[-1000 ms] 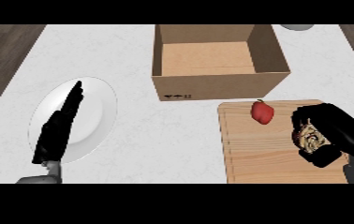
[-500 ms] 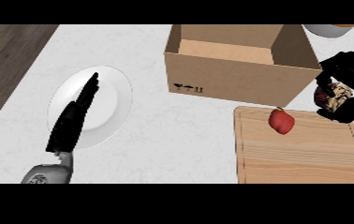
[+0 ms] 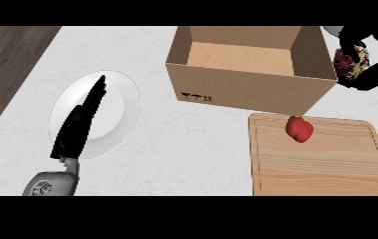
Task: Pick the cupcake from the cutting board and place it in the cardboard box
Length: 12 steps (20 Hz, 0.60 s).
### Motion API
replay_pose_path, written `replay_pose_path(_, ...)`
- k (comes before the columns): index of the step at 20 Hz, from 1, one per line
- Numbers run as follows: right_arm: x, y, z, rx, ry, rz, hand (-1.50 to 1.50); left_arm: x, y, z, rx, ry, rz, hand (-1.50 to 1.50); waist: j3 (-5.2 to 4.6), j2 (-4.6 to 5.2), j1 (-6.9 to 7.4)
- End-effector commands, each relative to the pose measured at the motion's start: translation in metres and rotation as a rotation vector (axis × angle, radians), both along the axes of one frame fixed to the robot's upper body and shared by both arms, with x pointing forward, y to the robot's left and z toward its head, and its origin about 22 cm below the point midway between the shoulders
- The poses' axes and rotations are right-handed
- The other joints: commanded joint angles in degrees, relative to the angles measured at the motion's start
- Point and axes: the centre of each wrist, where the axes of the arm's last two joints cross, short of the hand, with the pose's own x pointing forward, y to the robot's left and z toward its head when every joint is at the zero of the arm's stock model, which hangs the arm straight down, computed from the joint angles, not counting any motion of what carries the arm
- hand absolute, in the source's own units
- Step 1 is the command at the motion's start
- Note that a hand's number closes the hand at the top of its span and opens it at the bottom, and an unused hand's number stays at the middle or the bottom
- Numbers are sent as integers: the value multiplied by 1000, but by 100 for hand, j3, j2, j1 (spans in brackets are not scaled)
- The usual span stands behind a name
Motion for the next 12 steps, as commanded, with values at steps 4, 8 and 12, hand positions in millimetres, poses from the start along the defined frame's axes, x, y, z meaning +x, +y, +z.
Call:
replay_pose_path(4, 30, 27, 32, 211, 76, 330, 150, -6, 12, -10, 5, 26, 39, 0, -22, -85, -162)
replay_pose_path(8, 44, 48, 49, 196, 93, 352, 150, 6, 6, 2, 2, 7, 38, 0, -22, -66, -237)
replay_pose_path(12, 58, 84, 53, 170, 133, 378, 150, 1, 22, -7, -3, 14, 75, 0, -32, -103, -362)
